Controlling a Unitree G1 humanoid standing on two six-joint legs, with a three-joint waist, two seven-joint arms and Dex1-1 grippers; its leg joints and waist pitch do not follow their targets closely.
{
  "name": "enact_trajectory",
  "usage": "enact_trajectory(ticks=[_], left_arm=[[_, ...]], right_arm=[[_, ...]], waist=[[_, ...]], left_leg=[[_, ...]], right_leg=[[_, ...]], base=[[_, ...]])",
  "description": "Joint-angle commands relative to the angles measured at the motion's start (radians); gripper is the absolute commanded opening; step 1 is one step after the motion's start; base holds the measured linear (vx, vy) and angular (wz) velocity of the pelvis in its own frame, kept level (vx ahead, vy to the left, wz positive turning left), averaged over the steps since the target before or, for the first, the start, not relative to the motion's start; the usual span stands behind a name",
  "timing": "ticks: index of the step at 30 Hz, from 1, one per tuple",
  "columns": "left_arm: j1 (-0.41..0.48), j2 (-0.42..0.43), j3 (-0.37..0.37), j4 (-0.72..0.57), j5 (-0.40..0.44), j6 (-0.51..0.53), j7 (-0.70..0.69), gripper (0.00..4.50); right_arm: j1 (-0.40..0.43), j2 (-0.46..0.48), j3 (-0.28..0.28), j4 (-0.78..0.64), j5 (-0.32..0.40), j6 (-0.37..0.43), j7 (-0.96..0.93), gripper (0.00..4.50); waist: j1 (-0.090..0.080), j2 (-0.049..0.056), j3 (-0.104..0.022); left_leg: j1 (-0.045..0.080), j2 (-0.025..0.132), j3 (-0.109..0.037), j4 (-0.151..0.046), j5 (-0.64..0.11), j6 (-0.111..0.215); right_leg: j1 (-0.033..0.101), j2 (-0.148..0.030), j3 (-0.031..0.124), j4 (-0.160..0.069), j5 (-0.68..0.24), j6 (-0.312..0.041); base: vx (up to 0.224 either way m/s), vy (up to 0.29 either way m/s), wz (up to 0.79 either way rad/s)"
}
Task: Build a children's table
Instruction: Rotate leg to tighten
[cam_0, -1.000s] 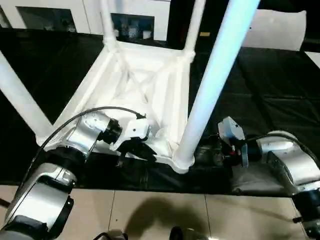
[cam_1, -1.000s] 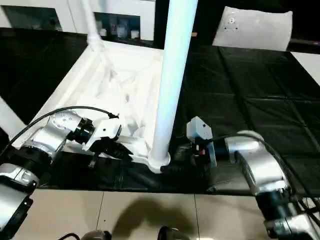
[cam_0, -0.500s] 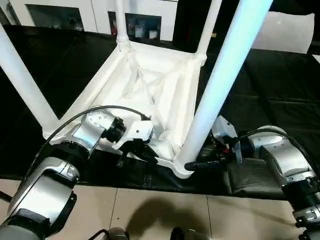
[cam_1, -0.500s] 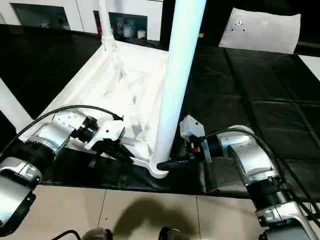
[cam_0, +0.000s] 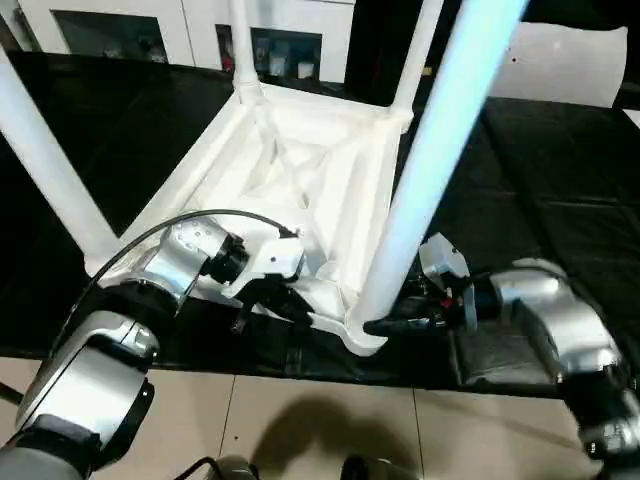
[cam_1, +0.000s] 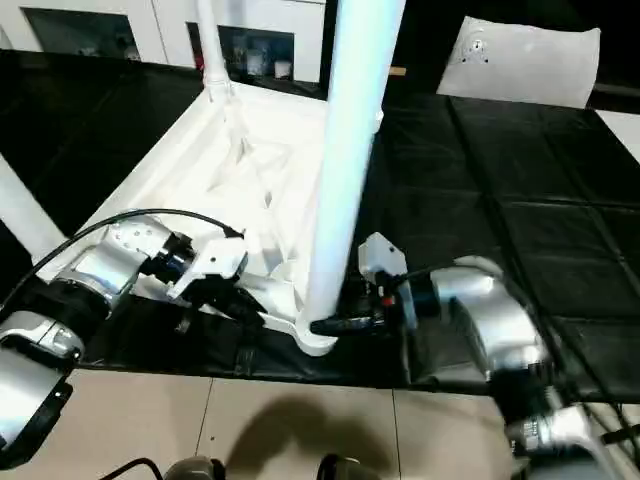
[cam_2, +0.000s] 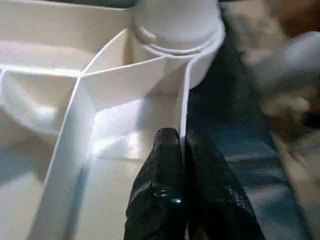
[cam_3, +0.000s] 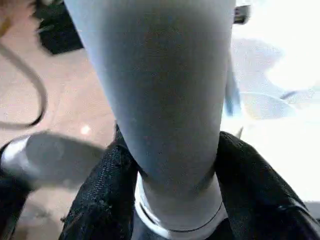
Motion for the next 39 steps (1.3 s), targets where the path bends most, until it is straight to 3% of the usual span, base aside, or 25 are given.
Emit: enact_trajectory(ticks=[1, 4, 6, 7, 9, 11, 14, 15, 16, 18, 19, 20, 23, 26, 28, 30, 31, 32, 34, 36, 37, 39], left_arm=[[0.04, -0.056, -0.001, -0.062, -0.005, 0.104, 0.114, 0.0], [0.07, -0.096, 0.029, -0.141, -0.02, 0.207, 0.209, 0.0], [0.082, -0.116, 0.039, -0.173, -0.022, 0.248, 0.247, 0.0], [0.099, -0.162, 0.051, -0.218, -0.017, 0.304, 0.312, 0.0], [0.109, -0.204, 0.057, -0.248, -0.014, 0.348, 0.365, 0.0], [0.103, -0.247, 0.058, -0.247, -0.006, 0.365, 0.416, 0.0], [0.081, -0.312, 0.053, -0.214, 0.016, 0.361, 0.498, 0.0], [0.078, -0.324, 0.05, -0.212, 0.022, 0.365, 0.516, 0.0], [0.073, -0.338, 0.045, -0.21, 0.033, 0.368, 0.543, 0.0], [0.069, -0.344, 0.041, -0.204, 0.045, 0.364, 0.555, 0.0], [0.069, -0.347, 0.04, -0.203, 0.051, 0.365, 0.56, 0.0], [0.067, -0.344, 0.039, -0.195, 0.063, 0.352, 0.559, 0.0], [0.071, -0.322, 0.038, -0.185, 0.072, 0.322, 0.529, 0.0], [0.085, -0.278, 0.032, -0.179, 0.071, 0.253, 0.461, 0.0], [0.093, -0.246, 0.029, -0.168, 0.067, 0.202, 0.408, 0.0], [0.094, -0.224, 0.026, -0.156, 0.069, 0.149, 0.378, 0.0], [0.09, -0.194, 0.02, -0.14, 0.073, 0.086, 0.334, 0.0], [0.087, -0.184, 0.02, -0.133, 0.073, 0.063, 0.314, 0.0], [0.075, -0.159, 0.028, -0.112, 0.069, 0.014, 0.264, 0.0], [0.056, -0.139, 0.035, -0.086, 0.07, -0.032, 0.238, 0.0], [0.048, -0.133, 0.035, -0.072, 0.076, -0.053, 0.239, 0.0], [0.027, -0.125, 0.036, -0.033, 0.087, -0.099, 0.239, 0.0]], right_arm=[[0.026, 0.082, 0.0, -0.039, -0.002, 0.062, -0.188, 1.95], [0.056, 0.168, -0.012, -0.058, -0.025, 0.102, -0.33, 1.95], [0.066, 0.206, -0.018, -0.068, -0.031, 0.122, -0.384, 1.95], [0.069, 0.28, -0.033, -0.074, -0.056, 0.156, -0.505, 1.95], [0.065, 0.345, -0.048, -0.069, -0.076, 0.187, -0.614, 1.95], [0.054, 0.398, -0.054, -0.056, -0.105, 0.192, -0.711, 1.95], [0.028, 0.466, -0.052, -0.032, -0.156, 0.191, -0.849, 1.95], [0.02, 0.481, -0.049, -0.024, -0.175, 0.189, -0.889, 1.95], [0.006, 0.504, -0.057, -0.011, -0.182, 0.179, -0.932, 1.95], [-0.001, 0.527, -0.074, -0.01, -0.17, 0.174, -0.951, 1.95], [-0.004, 0.537, -0.081, -0.012, -0.17, 0.171, -0.958, 2.29], [-0.007, 0.543, -0.086, -0.018, -0.18, 0.16, -0.967, 2.49], [0.005, 0.52, -0.081, -0.039, -0.193, 0.143, -0.958, 2.72], [0.044, 0.472, -0.097, -0.087, -0.187, 0.121, -0.927, 3.06], [0.078, 0.434, -0.112, -0.134, -0.171, 0.11, -0.897, 3.11], [0.106, 0.406, -0.121, -0.173, -0.156, 0.109, -0.865, 3.31], [0.143, 0.364, -0.135, -0.219, -0.147, 0.099, -0.83, 3.43], [0.158, 0.348, -0.142, -0.237, -0.143, 0.098, -0.815, 3.5], [0.209, 0.298, -0.165, -0.3, -0.114, 0.104, -0.76, 3.74], [0.262, 0.252, -0.19, -0.365, -0.07, 0.117, -0.699, 3.91], [0.28, 0.236, -0.196, -0.384, -0.054, 0.119, -0.676, 3.91], [0.326, 0.186, -0.203, -0.425, -0.015, 0.122, -0.603, 4.17]], waist=[[-0.009, 0.005, -0.044], [-0.027, 0.006, -0.038], [-0.04, 0.005, -0.036], [-0.055, -0.003, -0.035], [-0.065, 0.004, -0.033], [-0.072, 0.006, -0.032], [-0.082, 0.008, -0.03], [-0.086, 0.008, -0.031], [-0.09, 0.014, -0.033], [-0.091, 0.015, -0.032], [-0.092, 0.016, -0.029], [-0.092, 0.018, -0.03], [-0.09, 0.019, -0.032], [-0.085, 0.019, -0.039], [-0.075, 0.019, -0.046], [-0.072, 0.018, -0.051], [-0.064, 0.019, -0.057], [-0.061, 0.017, -0.058], [-0.045, 0.015, -0.067], [-0.031, 0.013, -0.077], [-0.032, 0.012, -0.079], [-0.031, 0.015, -0.08]], left_leg=[[-0.001, 0.035, -0.004, -0.065, -0.195, 0.039], [0.005, 0.032, -0.016, -0.074, -0.244, 0.013], [0.002, 0.029, -0.018, -0.074, -0.253, 0.012], [0.002, 0.025, -0.019, -0.072, -0.263, 0.017], [0.003, 0.025, -0.021, -0.073, -0.274, 0.013], [0.009, 0.021, -0.022, -0.072, -0.292, 0.015], [0.015, 0.024, -0.022, -0.076, -0.318, 0.025], [0.018, 0.021, -0.024, -0.076, -0.332, 0.026], [0.013, 0.025, -0.026, -0.08, -0.326, 0.027], [0.009, 0.028, -0.027, -0.084, -0.324, 0.031], [0.015, 0.029, -0.025, -0.086, -0.353, 0.033], [0.014, 0.029, -0.026, -0.086, -0.356, 0.032], [0.012, 0.029, -0.024, -0.088, -0.348, 0.037], [0.009, 0.029, -0.02, -0.088, -0.299, 0.049], [0.007, 0.033, -0.013, -0.084, -0.23, 0.068], [0.008, 0.035, -0.009, -0.08, -0.203, 0.075], [0.011, 0.035, -0.004, -0.075, -0.174, 0.09], [0.009, 0.034, -0.001, -0.073, -0.165, 0.094], [-0.001, 0.03, 0.001, -0.065, -0.082, 0.112], [-0.001, 0.03, 0.002, -0.057, -0.011, 0.135], [-0.008, 0.03, 0.0, -0.053, 0.021, 0.148], [-0.012, 0.026, -0.001, -0.049, 0.006, 0.16]], right_leg=[[0.061, -0.085, 0.049, -0.082, -0.423, -0.154], [0.054, -0.09, 0.045, -0.108, -0.639, -0.068], [0.052, -0.087, 0.042, -0.114, -0.664, -0.053], [0.049, -0.085, 0.04, -0.121, -0.696, -0.034], [0.042, -0.086, 0.036, -0.127, -0.716, -0.035], [0.038, -0.085, 0.03, -0.138, -0.745, -0.014], [0.031, -0.082, 0.028, -0.144, -0.707, -0.019], [0.034, -0.083, 0.026, -0.145, -0.714, -0.014], [0.039, -0.085, 0.026, -0.141, -0.684, -0.021], [0.042, -0.085, 0.027, -0.141, -0.649, -0.026], [0.035, -0.085, 0.032, -0.141, -0.638, -0.036], [0.036, -0.086, 0.033, -0.139, -0.631, -0.036], [0.038, -0.086, 0.043, -0.134, -0.595, -0.047], [0.043, -0.087, 0.051, -0.127, -0.538, -0.065], [0.047, -0.086, 0.06, -0.112, -0.413, -0.098], [0.05, -0.083, 0.062, -0.102, -0.345, -0.126], [0.05, -0.082, 0.064, -0.093, -0.285, -0.161], [0.052, -0.081, 0.065, -0.09, -0.272, -0.164], [0.064, -0.082, 0.069, -0.069, -0.151, -0.186], [0.071, -0.081, 0.069, -0.047, -0.02, -0.205], [0.074, -0.081, 0.068, -0.038, 0.039, -0.22], [0.078, -0.08, 0.063, -0.044, 0.01, -0.215]], base=[[0.0, 0.0, 0.0], [-0.017, 0.004, -0.02], [-0.026, 0.005, -0.03], [0.0, 0.0, 0.0], [0.0, 0.0, 0.0], [0.0, 0.0, 0.0], [0.0, 0.0, 0.0], [0.0, 0.0, 0.0], [0.0, 0.0, 0.0], [0.0, 0.0, 0.0], [0.0, 0.0, 0.0], [0.0, 0.0, 0.0], [0.0, 0.0, 0.0], [0.0, 0.0, 0.0], [0.026, -0.007, 0.05], [0.057, -0.019, 0.1], [0.068, -0.036, 0.11], [0.068, -0.036, 0.11], [0.072, -0.045, 0.06], [0.062, -0.037, 0.03], [0.0, 0.0, 0.0], [0.0, 0.0, 0.0]])
